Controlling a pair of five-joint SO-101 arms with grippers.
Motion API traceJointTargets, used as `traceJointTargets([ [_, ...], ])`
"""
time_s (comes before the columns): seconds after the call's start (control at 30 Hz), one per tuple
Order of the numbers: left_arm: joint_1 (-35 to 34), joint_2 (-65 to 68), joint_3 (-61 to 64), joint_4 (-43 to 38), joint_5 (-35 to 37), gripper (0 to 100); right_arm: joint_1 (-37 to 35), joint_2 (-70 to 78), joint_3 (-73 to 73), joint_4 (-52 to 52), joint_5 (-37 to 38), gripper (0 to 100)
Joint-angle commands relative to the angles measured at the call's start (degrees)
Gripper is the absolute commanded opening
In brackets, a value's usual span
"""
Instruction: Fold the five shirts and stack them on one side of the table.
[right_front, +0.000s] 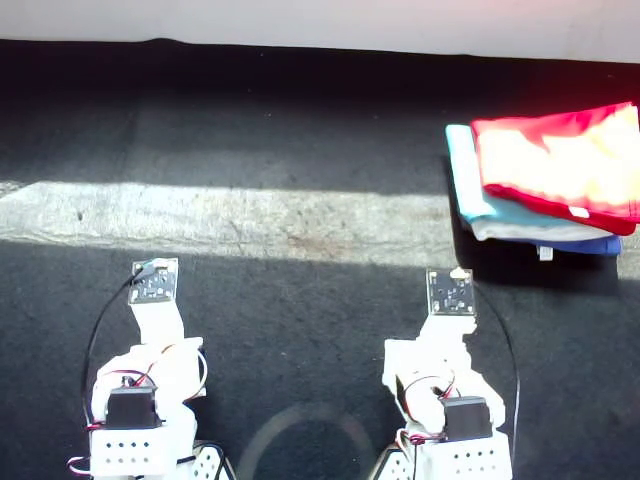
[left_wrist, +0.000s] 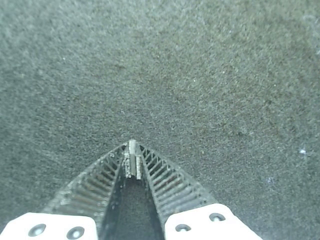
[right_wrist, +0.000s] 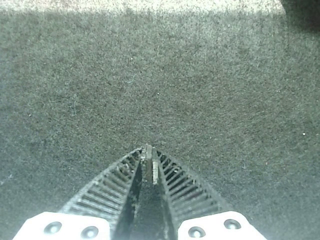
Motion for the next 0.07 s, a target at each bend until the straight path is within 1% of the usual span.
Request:
traceJointTargets([
  [0.0,0.31,-0.31,0.75,0.00,0.09,1,-0.31,-0.22,7.69,-0.75,-0.35,0.7],
  [0.03,0.31,-0.31,0.75,0.00,0.09,1,-0.31,-0.22,7.69,-0.75,-0.35,0.7],
])
